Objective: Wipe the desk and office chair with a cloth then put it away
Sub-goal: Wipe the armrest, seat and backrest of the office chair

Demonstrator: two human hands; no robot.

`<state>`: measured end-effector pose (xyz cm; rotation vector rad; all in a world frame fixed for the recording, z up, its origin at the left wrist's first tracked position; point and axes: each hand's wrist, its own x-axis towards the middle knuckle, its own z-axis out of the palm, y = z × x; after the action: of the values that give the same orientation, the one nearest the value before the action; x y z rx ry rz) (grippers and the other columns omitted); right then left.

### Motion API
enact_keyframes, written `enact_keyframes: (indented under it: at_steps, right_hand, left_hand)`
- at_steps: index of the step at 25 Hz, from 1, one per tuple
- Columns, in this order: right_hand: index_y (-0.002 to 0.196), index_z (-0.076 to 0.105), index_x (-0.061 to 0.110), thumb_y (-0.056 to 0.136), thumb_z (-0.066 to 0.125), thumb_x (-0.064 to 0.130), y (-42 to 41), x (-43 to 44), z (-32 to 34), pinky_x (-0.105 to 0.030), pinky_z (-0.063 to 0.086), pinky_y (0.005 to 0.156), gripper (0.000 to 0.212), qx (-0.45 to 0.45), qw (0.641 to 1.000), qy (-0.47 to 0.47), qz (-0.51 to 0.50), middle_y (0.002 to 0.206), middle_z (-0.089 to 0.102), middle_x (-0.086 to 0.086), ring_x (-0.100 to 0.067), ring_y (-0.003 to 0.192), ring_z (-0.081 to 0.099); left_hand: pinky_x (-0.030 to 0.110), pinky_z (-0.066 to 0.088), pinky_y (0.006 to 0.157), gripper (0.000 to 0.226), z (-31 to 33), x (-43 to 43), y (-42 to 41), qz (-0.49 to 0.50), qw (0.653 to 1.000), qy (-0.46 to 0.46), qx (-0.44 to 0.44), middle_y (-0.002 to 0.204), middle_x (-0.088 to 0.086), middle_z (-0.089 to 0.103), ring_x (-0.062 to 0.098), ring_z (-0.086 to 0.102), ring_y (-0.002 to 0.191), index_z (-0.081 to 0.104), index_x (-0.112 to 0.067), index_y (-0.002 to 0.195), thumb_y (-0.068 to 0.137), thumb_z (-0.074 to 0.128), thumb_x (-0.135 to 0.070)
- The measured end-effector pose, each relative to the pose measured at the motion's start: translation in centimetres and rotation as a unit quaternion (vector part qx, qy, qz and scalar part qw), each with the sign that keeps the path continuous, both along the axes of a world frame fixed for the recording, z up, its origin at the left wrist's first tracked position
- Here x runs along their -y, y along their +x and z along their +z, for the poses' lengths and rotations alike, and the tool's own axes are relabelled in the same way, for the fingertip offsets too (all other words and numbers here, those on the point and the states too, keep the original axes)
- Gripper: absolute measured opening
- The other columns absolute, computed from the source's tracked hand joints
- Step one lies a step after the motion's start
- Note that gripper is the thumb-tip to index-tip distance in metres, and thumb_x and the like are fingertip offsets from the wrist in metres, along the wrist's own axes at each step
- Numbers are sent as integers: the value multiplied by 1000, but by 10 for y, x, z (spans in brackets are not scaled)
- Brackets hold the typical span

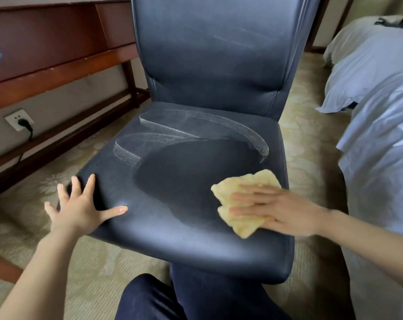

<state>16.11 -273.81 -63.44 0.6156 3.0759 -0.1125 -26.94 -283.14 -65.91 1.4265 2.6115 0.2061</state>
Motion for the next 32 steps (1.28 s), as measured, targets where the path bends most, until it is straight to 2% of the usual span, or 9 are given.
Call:
enact_keyframes:
  at_steps: [4,7,9,12,15,18,25,28,32]
  right_hand:
    - [143,35,34,98,40,39,18,-53,-2,-12,5,113,46,-90,977,-97,-167,152,25,17,3,142,8]
    - [145,39,24,101,41,30,7,-95,-6,-25,10,117,44,-134,952,-103,-254,153,30,8,-7,143,17]
    - [146,36,24,102,37,33,-8,-112,-10,-34,14,117,45,-142,935,-73,-317,154,30,4,-17,143,23]
    - [145,37,26,102,35,36,-26,-102,-15,-39,22,113,44,-150,905,-47,-395,151,36,0,-23,140,28]
    - [139,44,37,99,36,33,-27,-50,-21,-42,24,111,41,-163,939,-33,-303,149,40,5,-23,139,29]
    - [138,33,49,96,34,44,-9,16,-27,-39,10,118,42,-168,963,-63,-199,152,29,16,-12,145,14]
    - [135,50,38,92,54,36,42,54,-40,-49,22,115,43,-82,989,39,120,150,37,9,-23,145,21]
    - [135,50,32,94,49,39,34,18,-32,-43,27,114,41,-88,986,44,136,147,41,5,-23,142,27]
    - [139,42,30,97,44,39,18,-31,-22,-27,14,118,43,-134,990,-49,-6,148,37,10,-11,141,24]
  left_hand:
    - [61,10,110,119,1,7,39,-114,985,124,-38,160,4,10,30,4,146,21,-26,151,55,42,-94]
    - [53,6,114,113,1,7,107,-186,974,125,17,160,-1,1,22,-5,147,22,-25,151,61,40,-91]
    - [47,-6,116,98,-4,6,151,-206,970,114,53,156,-11,-14,11,-20,143,12,-30,152,70,25,-83]
    - [47,-15,113,84,-12,2,190,-194,977,89,-4,156,-13,-20,11,-26,141,-3,-35,150,75,-2,-71]
    - [49,-12,113,79,-14,0,198,-182,979,73,-61,159,-7,-14,18,-20,144,-5,-34,150,77,-9,-64]
    - [50,-10,113,79,-16,3,197,-185,978,66,-63,159,-7,-11,18,-17,145,-3,-34,150,78,-10,-64]
    - [53,-9,112,81,-11,0,197,-181,980,73,-44,160,-10,0,16,-8,146,10,-38,150,75,-3,-68]
    - [57,-10,111,81,-8,0,196,-182,977,70,-87,159,-10,7,16,0,147,14,-40,149,76,-4,-68]
    - [59,-10,109,71,-10,1,198,-175,976,73,-107,159,-10,10,16,4,147,15,-41,148,83,3,-66]
